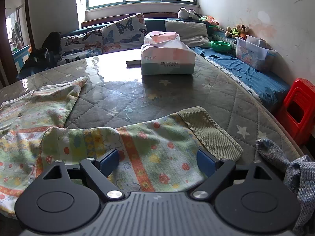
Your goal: Fold clothes
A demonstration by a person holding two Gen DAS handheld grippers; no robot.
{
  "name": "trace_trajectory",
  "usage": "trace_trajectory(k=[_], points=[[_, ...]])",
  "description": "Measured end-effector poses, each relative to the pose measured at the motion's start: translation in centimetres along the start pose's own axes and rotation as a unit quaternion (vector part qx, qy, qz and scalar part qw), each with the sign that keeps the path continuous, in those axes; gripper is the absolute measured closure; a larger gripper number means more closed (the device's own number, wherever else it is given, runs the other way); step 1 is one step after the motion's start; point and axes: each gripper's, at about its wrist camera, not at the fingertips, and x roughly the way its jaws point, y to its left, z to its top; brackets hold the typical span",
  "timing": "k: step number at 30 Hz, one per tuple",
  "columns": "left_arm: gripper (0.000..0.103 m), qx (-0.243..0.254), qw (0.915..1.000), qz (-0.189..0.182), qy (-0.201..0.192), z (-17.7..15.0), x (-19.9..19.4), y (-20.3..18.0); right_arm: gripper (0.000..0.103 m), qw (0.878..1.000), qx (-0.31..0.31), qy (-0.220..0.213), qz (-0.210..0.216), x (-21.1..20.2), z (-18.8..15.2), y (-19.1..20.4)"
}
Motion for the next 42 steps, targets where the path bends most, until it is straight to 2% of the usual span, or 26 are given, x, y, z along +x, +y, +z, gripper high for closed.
trace_trajectory(k=[2,4,9,13,18,23,27,32,36,39,42], points=[[0.09,-0.005,1.0,0.0,-0.005,-0.2,-0.1,0.5,0.014,1.0,0.0,0.0,-0.001,0.0,0.0,0.0],[0.093,-0.017,0.9998,-0.004,-0.01,-0.2,-0.5,1.1,0.014,1.0,0.0,0.0,-0.002,0.0,0.0,0.1],[0.095,-0.084,0.9954,0.001,-0.046,0.4,-2.7,3.9,0.014,1.0,-0.001,0.003,-0.003,0.1,0.2,0.1],[0.096,-0.149,0.9855,0.031,-0.075,0.8,-5.1,7.7,0.014,1.0,-0.001,0.003,-0.004,0.2,0.2,0.2],[0.096,-0.211,0.9679,0.098,-0.095,-0.4,-7.6,12.5,0.013,1.0,-0.001,0.003,-0.005,0.2,0.2,0.3],[0.096,-0.256,0.952,0.152,-0.074,-3.1,-8.1,16.1,0.013,1.0,-0.003,0.004,-0.006,0.3,0.2,0.3],[0.096,-0.275,0.9442,0.175,-0.045,-5.6,-7.5,17.6,0.013,1.0,-0.004,0.006,-0.008,0.3,0.3,0.4],[0.096,-0.284,0.9404,0.186,-0.027,-7.1,-6.7,18.0,0.013,1.0,-0.007,0.008,-0.008,0.4,0.5,0.6],[0.096,-0.276,0.9404,0.198,-0.015,-7.0,-5.9,18.3,0.01,1.0,0.001,0.007,-0.005,0.6,0.4,0.4],[0.092,-0.266,0.9427,0.201,-0.009,-6.9,-5.8,18.0,0.01,1.0,0.0,0.006,-0.003,0.6,0.4,0.3],[0.086,-0.263,0.9413,0.212,-0.005,-6.7,-6.0,17.9,0.01,1.0,0.0,0.006,0.0,0.3,0.3,0.2]])
